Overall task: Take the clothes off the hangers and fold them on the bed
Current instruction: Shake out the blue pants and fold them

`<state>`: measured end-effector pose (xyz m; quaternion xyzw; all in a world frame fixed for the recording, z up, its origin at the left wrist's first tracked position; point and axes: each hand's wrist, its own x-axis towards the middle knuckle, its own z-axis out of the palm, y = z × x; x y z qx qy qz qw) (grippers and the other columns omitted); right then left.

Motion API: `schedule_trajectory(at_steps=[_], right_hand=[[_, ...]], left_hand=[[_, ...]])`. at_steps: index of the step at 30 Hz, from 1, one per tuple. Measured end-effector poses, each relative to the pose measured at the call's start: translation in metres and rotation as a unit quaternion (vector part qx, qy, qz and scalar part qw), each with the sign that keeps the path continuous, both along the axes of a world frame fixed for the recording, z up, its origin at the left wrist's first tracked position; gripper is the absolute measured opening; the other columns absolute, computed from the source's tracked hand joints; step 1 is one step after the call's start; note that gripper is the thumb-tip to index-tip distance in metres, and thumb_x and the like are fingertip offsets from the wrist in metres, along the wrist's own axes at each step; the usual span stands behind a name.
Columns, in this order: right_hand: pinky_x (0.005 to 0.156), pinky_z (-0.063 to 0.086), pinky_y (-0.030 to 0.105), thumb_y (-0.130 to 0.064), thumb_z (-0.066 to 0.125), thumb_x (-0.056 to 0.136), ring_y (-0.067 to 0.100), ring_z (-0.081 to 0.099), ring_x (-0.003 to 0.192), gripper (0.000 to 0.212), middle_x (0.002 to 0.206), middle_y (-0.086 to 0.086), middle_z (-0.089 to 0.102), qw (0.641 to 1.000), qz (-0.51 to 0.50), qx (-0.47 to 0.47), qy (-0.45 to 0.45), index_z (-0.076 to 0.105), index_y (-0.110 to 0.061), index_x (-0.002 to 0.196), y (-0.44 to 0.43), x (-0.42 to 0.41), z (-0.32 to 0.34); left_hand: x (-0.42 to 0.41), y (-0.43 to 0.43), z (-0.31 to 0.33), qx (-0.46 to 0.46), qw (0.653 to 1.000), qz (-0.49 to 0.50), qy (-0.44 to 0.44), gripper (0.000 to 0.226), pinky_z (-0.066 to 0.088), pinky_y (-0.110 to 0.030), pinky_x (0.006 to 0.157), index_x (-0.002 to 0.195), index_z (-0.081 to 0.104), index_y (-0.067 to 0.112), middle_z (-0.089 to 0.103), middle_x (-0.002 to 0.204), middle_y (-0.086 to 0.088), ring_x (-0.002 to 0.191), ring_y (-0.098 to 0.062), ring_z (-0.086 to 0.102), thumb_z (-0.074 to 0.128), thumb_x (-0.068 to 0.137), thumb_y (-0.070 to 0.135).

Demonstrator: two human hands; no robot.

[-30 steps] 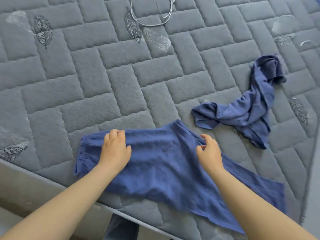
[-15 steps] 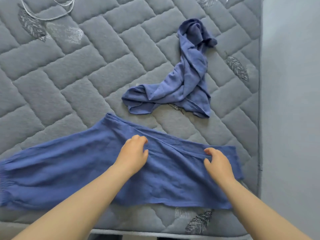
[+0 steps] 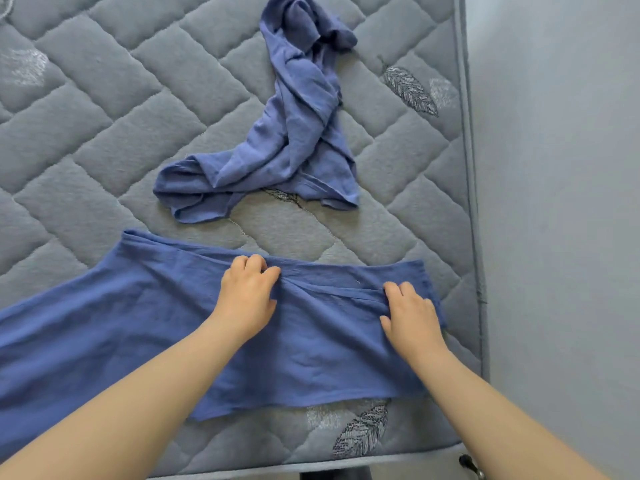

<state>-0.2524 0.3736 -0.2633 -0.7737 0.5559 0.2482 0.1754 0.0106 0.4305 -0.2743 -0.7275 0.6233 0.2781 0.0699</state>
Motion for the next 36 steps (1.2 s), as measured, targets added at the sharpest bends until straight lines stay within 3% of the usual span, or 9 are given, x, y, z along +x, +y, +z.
schedule_trajectory(at_steps=[6,9,12,15,19,24,28,32,36], right_hand=[[0.071,0.030,0.035,-0.029,0.061,0.076,0.027,0.055,0.083,0.011,0.082,0.001,0.057,0.998,0.054,-0.017,-0.040,0.053,-0.021,0.075,0.035,-0.016,0.023],[0.069,0.034,0.031,-0.042,0.059,0.078,0.023,0.060,0.085,0.021,0.082,-0.002,0.062,0.992,0.033,0.099,-0.071,0.047,-0.026,0.072,0.071,-0.026,0.032],[0.067,0.035,0.027,-0.061,0.054,0.083,0.010,0.058,0.086,0.035,0.078,-0.011,0.055,0.980,-0.014,0.175,-0.095,0.056,-0.027,0.077,0.099,-0.034,0.034],[0.074,0.042,0.030,-0.043,0.054,0.092,0.016,0.057,0.092,0.025,0.086,-0.006,0.057,0.982,-0.117,0.052,-0.136,0.066,-0.022,0.088,0.092,-0.040,0.029],[0.088,0.044,0.036,-0.020,0.060,0.091,0.026,0.054,0.111,0.031,0.115,0.008,0.059,0.951,-0.264,-0.049,-0.151,0.060,-0.010,0.120,0.064,-0.054,0.018],[0.096,0.044,0.038,-0.013,0.064,0.088,0.030,0.054,0.112,0.056,0.131,0.014,0.047,0.899,-0.392,-0.006,-0.193,0.043,-0.007,0.139,0.043,-0.070,-0.001],[0.093,0.043,0.033,-0.007,0.068,0.082,0.025,0.054,0.102,0.047,0.117,0.011,0.048,0.887,-0.400,-0.022,-0.227,0.055,-0.009,0.127,0.035,-0.084,-0.015],[0.078,0.039,0.027,-0.010,0.075,0.076,0.023,0.054,0.095,0.015,0.098,0.004,0.052,0.881,-0.391,-0.046,-0.262,0.064,-0.012,0.085,0.033,-0.096,-0.023],[0.068,0.046,0.030,-0.014,0.077,0.075,0.022,0.058,0.078,0.018,0.080,0.003,0.059,0.855,-0.392,-0.054,-0.337,0.060,-0.007,0.075,0.036,-0.100,-0.019]], left_hand=[[0.003,0.005,0.010,0.021,0.999,-0.038,-0.032,0.018,0.033,-0.026,0.079,0.103,0.058,0.022,0.050,0.106,0.003,0.103,-0.022,0.038,0.056,0.085,0.025],[0.005,0.021,0.015,0.070,0.993,-0.072,-0.063,0.022,0.034,-0.029,0.085,0.103,0.057,0.025,0.051,0.105,0.007,0.107,-0.020,0.040,0.057,0.081,0.032],[0.005,0.038,0.021,0.132,0.980,-0.098,-0.108,0.032,0.024,-0.037,0.095,0.098,0.056,0.028,0.049,0.098,0.009,0.107,-0.019,0.041,0.057,0.074,0.049],[0.002,0.040,0.025,0.121,0.983,-0.091,-0.099,0.042,0.023,-0.039,0.098,0.096,0.056,0.028,0.049,0.096,0.010,0.106,-0.018,0.043,0.053,0.074,0.064],[-0.019,0.021,0.028,0.033,0.997,-0.062,-0.025,0.032,0.035,-0.032,0.088,0.106,0.057,0.024,0.055,0.107,0.005,0.106,-0.020,0.047,0.052,0.087,0.049],[-0.066,-0.017,0.018,-0.001,0.996,-0.033,0.087,0.035,0.040,-0.034,0.095,0.122,0.055,0.016,0.054,0.119,-0.001,0.112,-0.024,0.046,0.055,0.093,0.037],[-0.107,-0.056,0.003,-0.016,0.993,-0.038,0.110,0.037,0.039,-0.038,0.098,0.119,0.053,0.009,0.052,0.118,-0.007,0.111,-0.027,0.046,0.057,0.092,0.034],[-0.142,-0.089,-0.009,-0.025,0.995,-0.044,0.088,0.037,0.040,-0.039,0.093,0.115,0.052,0.013,0.049,0.116,-0.006,0.109,-0.029,0.042,0.059,0.090,0.040],[-0.160,-0.110,-0.014,0.024,0.994,-0.055,0.087,0.031,0.042,-0.040,0.091,0.111,0.057,0.019,0.056,0.112,-0.003,0.110,-0.028,0.047,0.062,0.088,0.040]])
